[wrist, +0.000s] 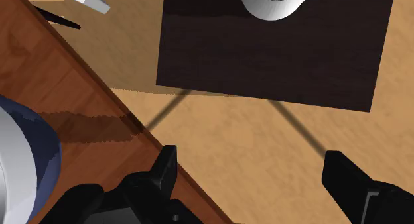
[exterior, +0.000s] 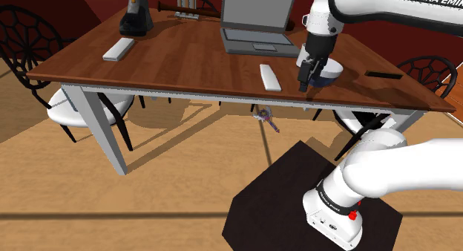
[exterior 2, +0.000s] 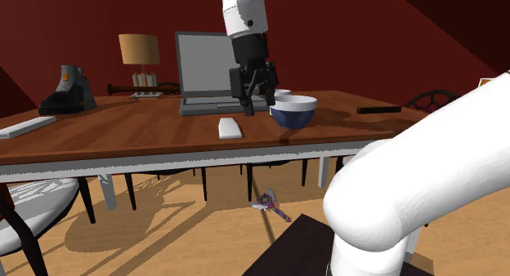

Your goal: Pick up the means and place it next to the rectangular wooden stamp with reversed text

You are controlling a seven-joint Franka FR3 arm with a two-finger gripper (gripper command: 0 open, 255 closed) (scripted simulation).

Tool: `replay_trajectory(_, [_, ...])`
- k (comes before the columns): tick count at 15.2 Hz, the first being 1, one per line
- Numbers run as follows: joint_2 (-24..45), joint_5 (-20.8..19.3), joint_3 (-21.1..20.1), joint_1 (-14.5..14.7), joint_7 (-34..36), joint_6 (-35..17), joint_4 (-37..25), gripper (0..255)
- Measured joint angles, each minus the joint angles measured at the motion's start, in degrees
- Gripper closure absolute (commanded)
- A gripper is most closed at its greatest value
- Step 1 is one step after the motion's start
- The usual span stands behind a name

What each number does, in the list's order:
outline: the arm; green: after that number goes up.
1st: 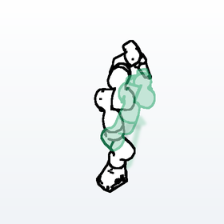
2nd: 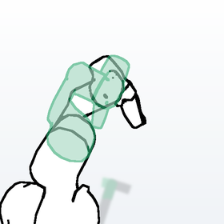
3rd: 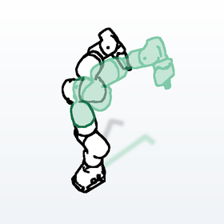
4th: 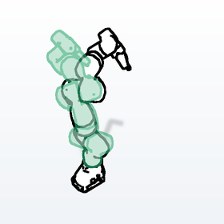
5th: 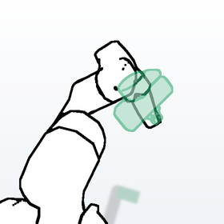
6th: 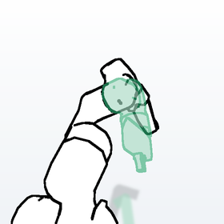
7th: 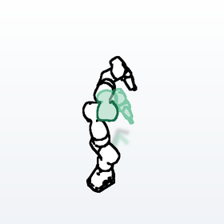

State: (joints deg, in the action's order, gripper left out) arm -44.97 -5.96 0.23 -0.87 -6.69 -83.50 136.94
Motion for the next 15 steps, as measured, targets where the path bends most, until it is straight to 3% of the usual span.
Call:
replay_trajectory(4, [3.68, 1.07, -0.41, -1.41, 4.18, -3.65, -0.70, 0])
replay_trajectory(15, [24.56, 4.23, 0.12, -8.42, 23.69, -18.64, -11.17, 0])
